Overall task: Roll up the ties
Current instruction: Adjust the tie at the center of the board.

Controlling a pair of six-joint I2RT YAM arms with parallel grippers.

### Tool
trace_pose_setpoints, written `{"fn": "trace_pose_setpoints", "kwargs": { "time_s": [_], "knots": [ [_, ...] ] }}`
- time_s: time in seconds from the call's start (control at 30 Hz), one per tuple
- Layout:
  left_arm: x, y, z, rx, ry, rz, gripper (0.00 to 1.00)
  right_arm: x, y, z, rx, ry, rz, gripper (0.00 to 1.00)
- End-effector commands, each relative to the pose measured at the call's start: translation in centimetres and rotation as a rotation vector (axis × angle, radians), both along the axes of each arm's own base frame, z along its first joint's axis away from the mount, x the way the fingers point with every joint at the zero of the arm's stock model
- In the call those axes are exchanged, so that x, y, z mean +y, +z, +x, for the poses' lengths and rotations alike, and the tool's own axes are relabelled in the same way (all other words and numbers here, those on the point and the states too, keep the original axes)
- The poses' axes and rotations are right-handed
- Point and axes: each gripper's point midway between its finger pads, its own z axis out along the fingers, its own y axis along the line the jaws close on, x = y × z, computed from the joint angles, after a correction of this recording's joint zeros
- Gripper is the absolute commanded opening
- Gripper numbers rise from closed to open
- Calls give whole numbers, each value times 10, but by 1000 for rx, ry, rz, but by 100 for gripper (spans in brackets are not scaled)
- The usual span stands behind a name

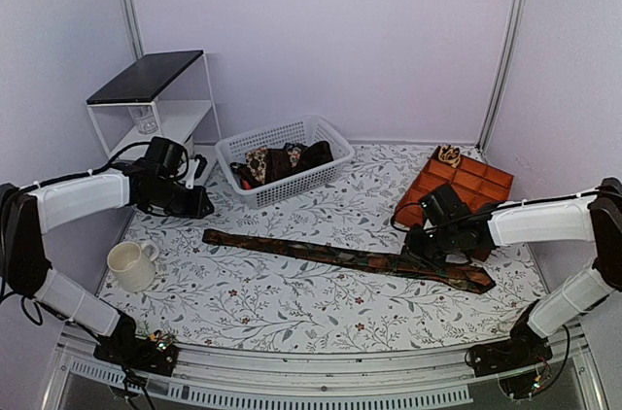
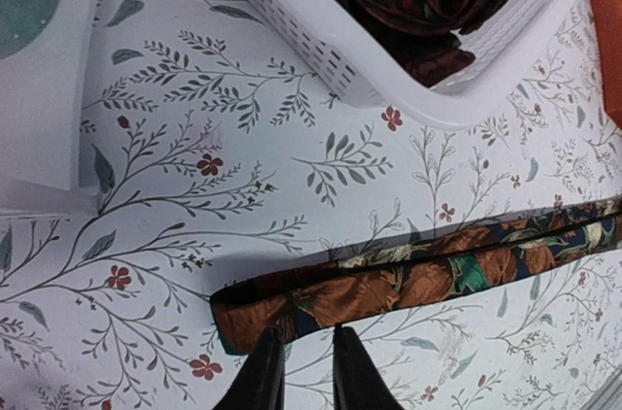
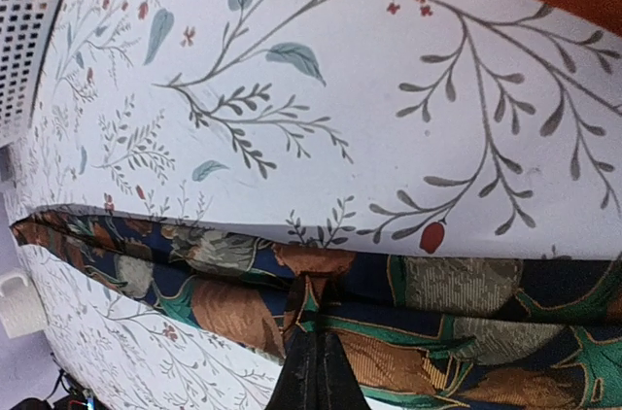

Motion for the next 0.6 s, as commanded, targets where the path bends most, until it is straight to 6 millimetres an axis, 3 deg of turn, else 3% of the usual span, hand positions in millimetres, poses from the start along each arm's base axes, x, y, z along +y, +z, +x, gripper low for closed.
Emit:
{"fn": "trace_pose_setpoints", "kwargs": {
  "time_s": [0.0,0.17,0.27,0.47,0.57],
  "knots": [
    [10,12,-3,-6,60,-11,18,7,-20,-3,14,91,-46,0],
    [14,2,-10,22,58,11,18,-5,-45,-18,73,133,-116,0],
    [7,-9,-16,62,19,-14,16,-12,-53,-28,93,152,-140,0],
    [0,-44,-24,144,-15,-29,14,-26,-53,-34,73,151,-184,0],
    [1,-64,-25,186,-10,-14,6,-25,-48,-30,51,149,-179,0]
  ]
}}
